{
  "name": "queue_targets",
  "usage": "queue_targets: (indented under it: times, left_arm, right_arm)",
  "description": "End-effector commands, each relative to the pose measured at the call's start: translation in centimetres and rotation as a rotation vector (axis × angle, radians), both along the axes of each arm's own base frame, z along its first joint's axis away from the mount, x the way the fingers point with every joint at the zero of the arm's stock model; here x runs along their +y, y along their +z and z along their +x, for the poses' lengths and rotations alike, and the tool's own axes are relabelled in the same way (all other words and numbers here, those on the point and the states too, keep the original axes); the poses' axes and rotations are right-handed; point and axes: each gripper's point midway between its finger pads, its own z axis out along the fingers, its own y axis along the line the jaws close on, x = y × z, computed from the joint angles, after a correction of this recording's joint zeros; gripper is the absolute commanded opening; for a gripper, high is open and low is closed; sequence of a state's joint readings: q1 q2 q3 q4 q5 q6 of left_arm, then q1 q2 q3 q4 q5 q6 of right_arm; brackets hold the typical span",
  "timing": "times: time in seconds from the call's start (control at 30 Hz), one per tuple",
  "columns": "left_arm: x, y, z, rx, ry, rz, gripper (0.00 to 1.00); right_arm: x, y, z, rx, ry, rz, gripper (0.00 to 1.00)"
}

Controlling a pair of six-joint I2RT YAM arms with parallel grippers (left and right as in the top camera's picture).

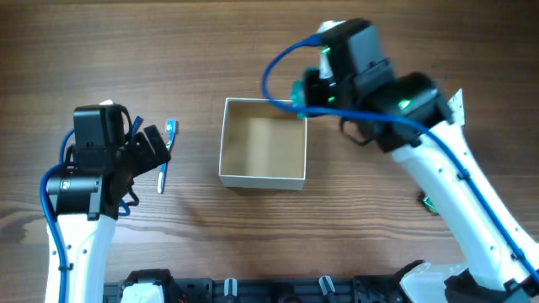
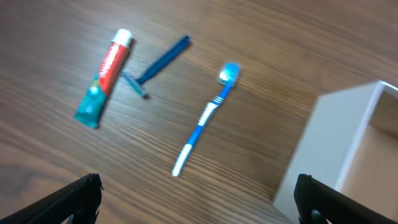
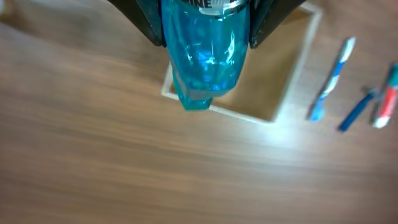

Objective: Pack container
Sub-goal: 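Carry the mouthwash bottle into the box and release it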

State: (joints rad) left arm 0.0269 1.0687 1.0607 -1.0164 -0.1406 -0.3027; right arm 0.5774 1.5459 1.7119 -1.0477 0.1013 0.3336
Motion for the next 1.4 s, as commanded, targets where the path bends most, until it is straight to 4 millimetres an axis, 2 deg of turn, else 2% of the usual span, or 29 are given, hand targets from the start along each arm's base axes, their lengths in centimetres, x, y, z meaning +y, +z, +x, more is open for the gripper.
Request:
queue_targets:
  times: [0.0, 0.23, 0.33, 0.47, 0.73, 0.77, 0.8, 0.83, 0.87, 0.93, 1.07, 1.17, 1.27, 1.37]
  left_arm:
    - [2.3, 1.1, -0.1, -0.019, 0.092, 0.090, 1.00]
    - [2.3, 0.3, 0.1, 0.022, 0.062, 0.106, 1.00]
    - [2.0, -0.2, 0.3, 0.036, 0.053, 0.093, 1.00]
    - [2.0, -0.3, 0.3, 0.040, 0.056, 0.091, 1.00]
    - [1.5, -0.4, 0.4, 0.040, 0.041, 0.065, 1.00]
    - [1.5, -0.4, 0.4, 0.040, 0.041, 0.065, 1.00]
    - [1.5, -0.4, 0.4, 0.040, 0.041, 0.065, 1.00]
    - [1.5, -0.4, 0.4, 0.040, 0.041, 0.065, 1.00]
    - [1.5, -0.4, 0.4, 0.040, 0.041, 0.065, 1.00]
    - [1.5, -0.4, 0.4, 0.040, 0.041, 0.065, 1.00]
    - [1.5, -0.4, 0.4, 0.040, 0.041, 0.065, 1.00]
    - [1.5, -0.4, 0.4, 0.040, 0.041, 0.066, 1.00]
    - [1.5, -0.4, 0.4, 0.039, 0.041, 0.065, 1.00]
    - [1.5, -0.4, 0.4, 0.039, 0.042, 0.066, 1.00]
  right_arm:
    - [3.2, -0.3, 0.0, 0.016, -0.094, 0.089, 0.04]
    - [9.1, -5.1, 0.3, 0.077, -0.125, 0.103, 0.04]
    - [9.8, -8.8, 1.0, 0.118, -0.190, 0.051, 0.04]
    - [10.7, -12.1, 2.1, 0.149, -0.219, 0.031, 0.04]
    - [12.1, -15.1, 3.3, 0.161, -0.224, 0.030, 0.05]
    - [12.1, -15.3, 3.3, 0.163, -0.224, 0.027, 0.08]
    - [12.1, -15.4, 3.3, 0.165, -0.224, 0.026, 0.20]
    - [12.1, -15.5, 3.3, 0.165, -0.215, 0.022, 0.34]
    - [12.1, -15.4, 3.3, 0.163, -0.210, 0.018, 0.53]
    - [12.1, -15.5, 3.3, 0.164, -0.209, 0.017, 0.67]
    - [12.2, -15.3, 3.1, 0.159, -0.159, -0.004, 0.79]
    - [11.9, -13.8, 2.7, 0.143, -0.123, -0.012, 0.80]
    - [11.1, -10.0, 2.2, 0.083, -0.099, 0.008, 0.82]
    - [8.5, -3.7, 1.8, -0.053, -0.116, 0.032, 0.83]
